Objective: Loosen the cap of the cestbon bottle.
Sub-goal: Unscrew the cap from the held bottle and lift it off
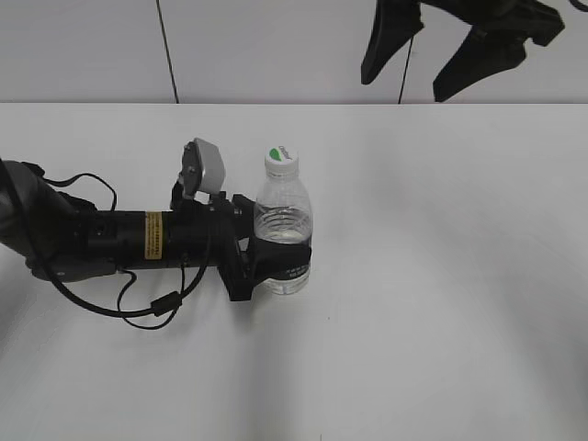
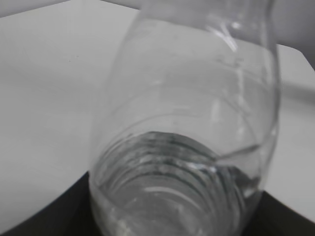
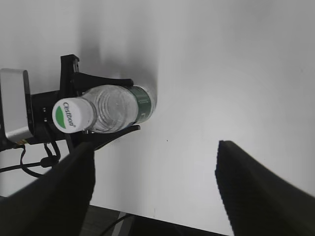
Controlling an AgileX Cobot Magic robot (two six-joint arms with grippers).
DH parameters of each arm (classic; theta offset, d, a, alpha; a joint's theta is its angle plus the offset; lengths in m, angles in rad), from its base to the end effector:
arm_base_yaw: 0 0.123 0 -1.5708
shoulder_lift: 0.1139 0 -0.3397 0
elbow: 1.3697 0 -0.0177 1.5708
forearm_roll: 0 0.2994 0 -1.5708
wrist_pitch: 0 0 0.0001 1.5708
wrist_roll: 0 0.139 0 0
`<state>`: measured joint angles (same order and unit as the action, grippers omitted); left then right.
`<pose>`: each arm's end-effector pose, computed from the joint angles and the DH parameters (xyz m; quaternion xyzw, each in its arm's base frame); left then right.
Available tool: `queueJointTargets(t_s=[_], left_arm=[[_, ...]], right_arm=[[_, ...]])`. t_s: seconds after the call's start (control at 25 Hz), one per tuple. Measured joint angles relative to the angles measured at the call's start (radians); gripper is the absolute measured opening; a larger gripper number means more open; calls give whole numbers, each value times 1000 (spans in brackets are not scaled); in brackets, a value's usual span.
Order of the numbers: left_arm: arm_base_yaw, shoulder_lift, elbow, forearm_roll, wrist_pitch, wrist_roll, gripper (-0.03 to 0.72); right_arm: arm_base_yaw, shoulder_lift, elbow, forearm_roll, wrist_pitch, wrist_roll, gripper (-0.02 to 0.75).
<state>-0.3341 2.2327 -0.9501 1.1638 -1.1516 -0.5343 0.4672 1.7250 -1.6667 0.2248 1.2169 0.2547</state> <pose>0.3696 -0.2517 0.0591 0.4459 0.6513 -0.4317 0.4366 0.3802 0.2243 0.3512 -0.0854 0.9720 0.1703 0.1378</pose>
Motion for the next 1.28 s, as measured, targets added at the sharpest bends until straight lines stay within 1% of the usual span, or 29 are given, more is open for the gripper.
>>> queueJointTargets(t_s=[0.4,0.68,1.0,1.28], left_arm=[[-5,0,0,3,1,0,412],[-11,0,0,4,1,0,405],[-11,0,0,4,2,0,398],[-11,0,0,4,2,0,396]], right_arm=[[80,115,-95,11,2,43,584],[132,170,-103,25,2,62,584],[169,204,-112,27,3,69,584],[201,288,-223,-10,4,69,584]])
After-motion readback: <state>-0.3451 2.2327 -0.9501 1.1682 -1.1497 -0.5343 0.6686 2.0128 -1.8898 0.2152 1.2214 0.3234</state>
